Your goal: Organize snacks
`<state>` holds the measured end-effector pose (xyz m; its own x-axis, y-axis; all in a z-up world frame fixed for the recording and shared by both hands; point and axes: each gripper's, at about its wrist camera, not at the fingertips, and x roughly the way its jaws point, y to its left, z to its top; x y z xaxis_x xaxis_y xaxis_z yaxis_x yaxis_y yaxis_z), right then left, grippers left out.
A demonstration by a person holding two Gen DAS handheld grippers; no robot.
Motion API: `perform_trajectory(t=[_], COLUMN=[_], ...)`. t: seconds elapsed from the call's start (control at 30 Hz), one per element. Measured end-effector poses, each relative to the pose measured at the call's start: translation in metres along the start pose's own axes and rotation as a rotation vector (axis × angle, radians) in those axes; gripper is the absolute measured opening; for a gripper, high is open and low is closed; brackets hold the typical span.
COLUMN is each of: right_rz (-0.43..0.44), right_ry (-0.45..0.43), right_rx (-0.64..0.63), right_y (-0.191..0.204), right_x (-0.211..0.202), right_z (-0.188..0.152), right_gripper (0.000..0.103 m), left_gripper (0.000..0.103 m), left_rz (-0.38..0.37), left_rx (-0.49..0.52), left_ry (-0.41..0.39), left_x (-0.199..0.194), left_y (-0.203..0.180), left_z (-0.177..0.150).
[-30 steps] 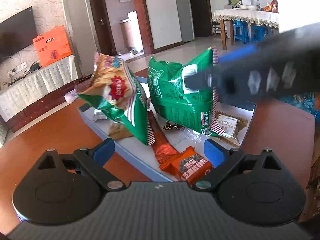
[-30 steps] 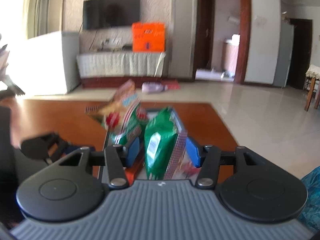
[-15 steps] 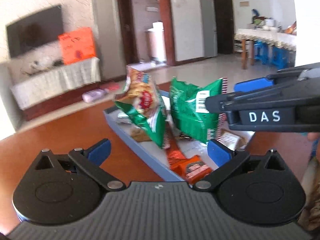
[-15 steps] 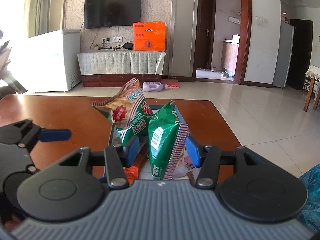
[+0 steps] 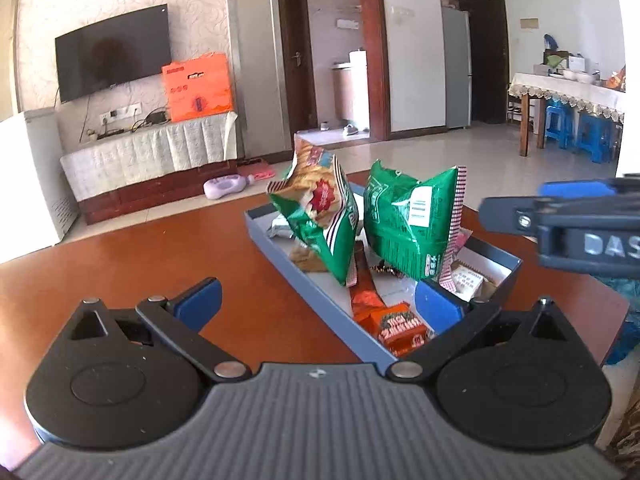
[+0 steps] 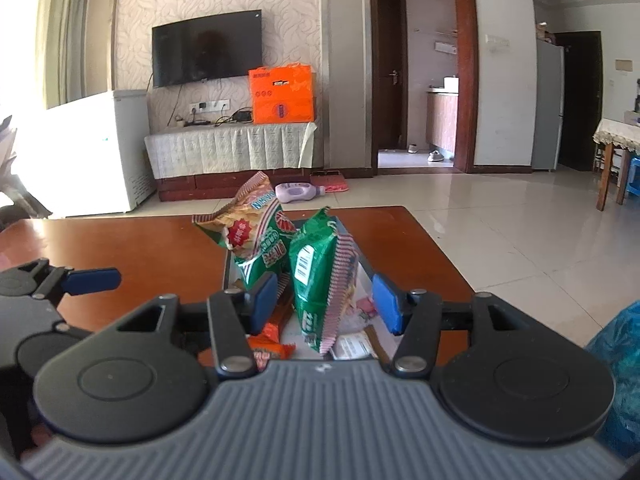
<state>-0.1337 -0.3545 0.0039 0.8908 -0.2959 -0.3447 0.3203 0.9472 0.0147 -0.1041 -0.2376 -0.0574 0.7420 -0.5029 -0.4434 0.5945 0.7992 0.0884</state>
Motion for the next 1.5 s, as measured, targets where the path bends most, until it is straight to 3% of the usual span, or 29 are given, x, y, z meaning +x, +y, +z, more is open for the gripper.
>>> perform_trajectory(t=[0.2,0.3,0.47,0.97,1.5], right_rz=[-0.022,-0.051,-0.113,-0.113,-0.102], right_ry=[-0.026,-0.024,0.009,0.074,0.166], right_rx=[0.144,0.252,0.374,0.192,0.108], right_y=[-0.019,-0.029,-0.042,-0.004,0.017], right_x=[-0.022,-0.029,-0.04,-0.099,-0.114], right_z=[-0.006,-0.011,-0.018,-0.048,-0.067], right_gripper=[0.072,0.084,0.083,0.084,0.084], left_gripper=[0.103,0.103,0.103,0.103,0.103], left_rz=[-0.002,-0.013,-0.026,-0.054,-0.092], left_rx=[-0.025,-0.029,-0.033,-0.098,-0.104], left_ry=[0.013,0.013,0.019,0.004,-0.007], left_x=[-0.023,-0.037,-0.057,-0.104,-0.139], left_y=[-0.005,-0.009,-0.015,-0.014,-0.019], left_z=[-0.005,-0.008,-0.012,-0.012,-0.012])
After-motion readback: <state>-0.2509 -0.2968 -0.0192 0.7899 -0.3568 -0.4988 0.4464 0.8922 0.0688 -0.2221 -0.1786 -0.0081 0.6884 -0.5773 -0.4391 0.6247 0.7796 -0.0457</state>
